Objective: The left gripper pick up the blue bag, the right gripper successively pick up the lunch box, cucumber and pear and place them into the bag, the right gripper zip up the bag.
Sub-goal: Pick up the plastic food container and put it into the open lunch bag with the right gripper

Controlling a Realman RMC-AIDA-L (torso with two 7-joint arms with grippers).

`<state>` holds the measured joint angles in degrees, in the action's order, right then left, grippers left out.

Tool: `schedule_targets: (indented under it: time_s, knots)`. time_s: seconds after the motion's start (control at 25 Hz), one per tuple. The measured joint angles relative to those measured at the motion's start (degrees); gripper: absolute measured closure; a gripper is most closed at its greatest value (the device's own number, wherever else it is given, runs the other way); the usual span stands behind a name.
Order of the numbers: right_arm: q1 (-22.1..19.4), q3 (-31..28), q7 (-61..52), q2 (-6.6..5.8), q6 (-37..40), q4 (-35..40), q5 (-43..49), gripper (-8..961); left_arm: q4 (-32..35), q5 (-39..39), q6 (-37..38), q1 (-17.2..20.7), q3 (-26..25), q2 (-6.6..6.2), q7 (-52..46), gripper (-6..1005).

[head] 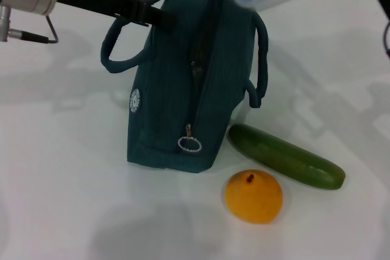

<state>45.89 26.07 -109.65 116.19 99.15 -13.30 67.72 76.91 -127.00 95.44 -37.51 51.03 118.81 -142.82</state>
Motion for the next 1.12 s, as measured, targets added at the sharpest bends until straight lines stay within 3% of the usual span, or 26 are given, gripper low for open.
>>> schedule_targets:
  time_s: [0.48,1.12]
  knots:
    - [2.25,-0.37,2.42,0.00,-10.87,-2.41,6.54,858,0.00,0.59,0.10,-0.02,2.25,0.30,-0.17,948]
    - [-0.92,-0.22,2.95,0.00,-15.81,-0.85,15.47,858,-0.12,0.73,-0.60,-0.02,1.93,0.00,0.23,949]
